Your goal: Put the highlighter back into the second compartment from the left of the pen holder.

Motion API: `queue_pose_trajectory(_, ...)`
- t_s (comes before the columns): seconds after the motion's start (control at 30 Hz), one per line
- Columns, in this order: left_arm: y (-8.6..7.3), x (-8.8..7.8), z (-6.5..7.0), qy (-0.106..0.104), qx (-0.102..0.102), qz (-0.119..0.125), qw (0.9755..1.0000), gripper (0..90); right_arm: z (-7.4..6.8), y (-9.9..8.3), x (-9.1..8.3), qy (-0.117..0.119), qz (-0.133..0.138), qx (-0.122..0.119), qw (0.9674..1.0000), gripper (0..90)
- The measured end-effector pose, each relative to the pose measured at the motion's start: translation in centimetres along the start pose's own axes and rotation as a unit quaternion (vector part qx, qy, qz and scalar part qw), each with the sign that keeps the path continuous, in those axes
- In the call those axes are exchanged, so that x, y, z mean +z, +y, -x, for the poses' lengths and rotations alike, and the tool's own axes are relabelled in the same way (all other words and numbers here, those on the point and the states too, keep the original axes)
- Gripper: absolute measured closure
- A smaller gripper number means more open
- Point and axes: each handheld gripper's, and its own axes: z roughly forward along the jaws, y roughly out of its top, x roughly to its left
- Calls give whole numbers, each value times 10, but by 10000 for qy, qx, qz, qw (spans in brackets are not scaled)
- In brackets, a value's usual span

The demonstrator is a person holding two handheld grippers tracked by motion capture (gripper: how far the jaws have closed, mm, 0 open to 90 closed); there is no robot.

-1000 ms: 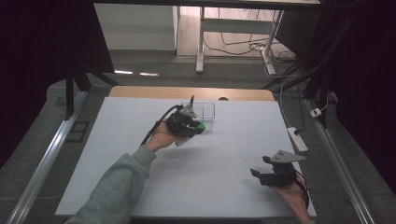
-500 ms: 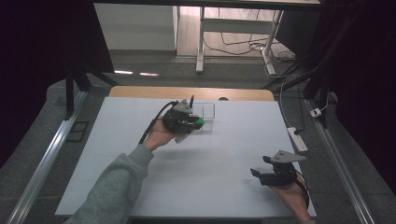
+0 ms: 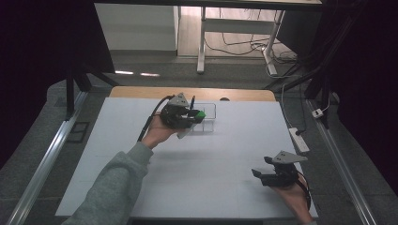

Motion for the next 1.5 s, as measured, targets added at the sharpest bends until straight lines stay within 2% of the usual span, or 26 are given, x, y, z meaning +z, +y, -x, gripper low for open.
queue_pose_trajectory(0.3,11,-8,1,-6,8,265,9996,661,0,0,-1,-15,16,9,10000,248)
queue_pose_trajectory(0.57,22,-9,2,-14,104,420,9991,661,1,0,-1,-15,31,16,10000,248)
queue_pose_trajectory(1.13,37,-4,-7,223,208,482,9984,661,0,1,-1,-28,17,-21,10000,249)
queue_pose_trajectory(1.5,36,9,-21,343,47,510,9981,660,1,1,-1,-8,40,13,10000,249)
